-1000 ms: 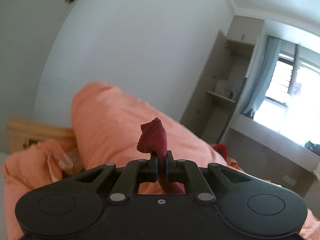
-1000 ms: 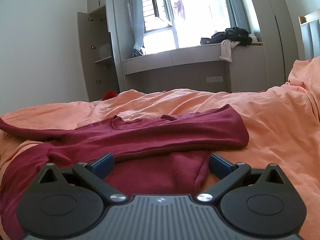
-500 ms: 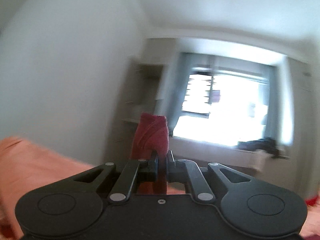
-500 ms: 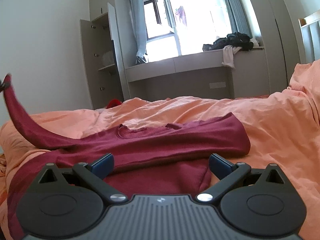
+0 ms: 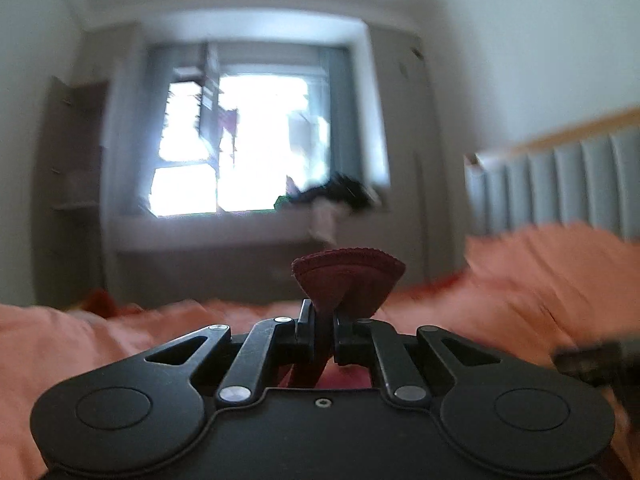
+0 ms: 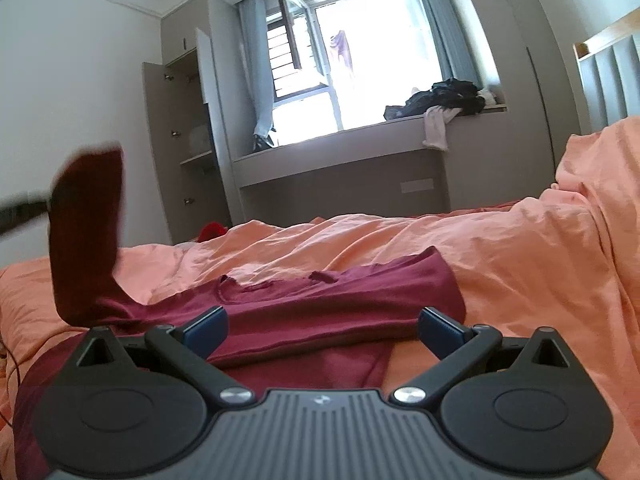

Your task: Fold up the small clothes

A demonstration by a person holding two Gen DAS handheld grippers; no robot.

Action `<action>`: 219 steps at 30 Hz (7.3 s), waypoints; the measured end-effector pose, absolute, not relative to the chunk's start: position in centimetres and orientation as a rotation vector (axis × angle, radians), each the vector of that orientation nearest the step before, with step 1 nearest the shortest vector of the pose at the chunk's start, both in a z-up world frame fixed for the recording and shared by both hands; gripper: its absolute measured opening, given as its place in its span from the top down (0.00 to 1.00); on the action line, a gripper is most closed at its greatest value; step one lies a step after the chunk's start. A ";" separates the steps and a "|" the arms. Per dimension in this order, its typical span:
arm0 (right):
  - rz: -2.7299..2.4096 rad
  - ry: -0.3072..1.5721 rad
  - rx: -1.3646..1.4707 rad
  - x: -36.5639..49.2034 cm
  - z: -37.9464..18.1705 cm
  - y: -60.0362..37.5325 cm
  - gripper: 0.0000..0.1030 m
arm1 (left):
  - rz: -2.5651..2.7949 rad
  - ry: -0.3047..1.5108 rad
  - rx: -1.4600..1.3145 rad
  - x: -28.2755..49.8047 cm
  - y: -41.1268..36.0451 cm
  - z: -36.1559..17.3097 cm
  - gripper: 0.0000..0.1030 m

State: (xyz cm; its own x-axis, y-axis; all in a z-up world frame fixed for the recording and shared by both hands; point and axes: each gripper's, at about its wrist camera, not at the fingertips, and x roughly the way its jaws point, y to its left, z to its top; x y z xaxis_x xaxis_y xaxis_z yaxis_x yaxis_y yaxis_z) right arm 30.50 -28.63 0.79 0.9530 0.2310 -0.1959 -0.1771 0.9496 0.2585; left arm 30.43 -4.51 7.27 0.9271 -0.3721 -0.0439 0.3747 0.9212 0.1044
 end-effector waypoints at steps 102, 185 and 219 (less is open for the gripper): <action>0.488 0.450 -0.149 36.4 6.7 -17.0 0.00 | 0.107 0.353 -0.248 34.4 14.8 3.4 0.04; 0.334 0.243 -0.772 7.8 2.2 -17.7 0.95 | -0.074 0.244 0.610 11.4 -6.6 -5.1 0.63; -0.007 0.144 -0.916 12.0 -7.6 -10.8 0.19 | -0.173 0.179 0.563 8.9 -5.2 2.3 0.96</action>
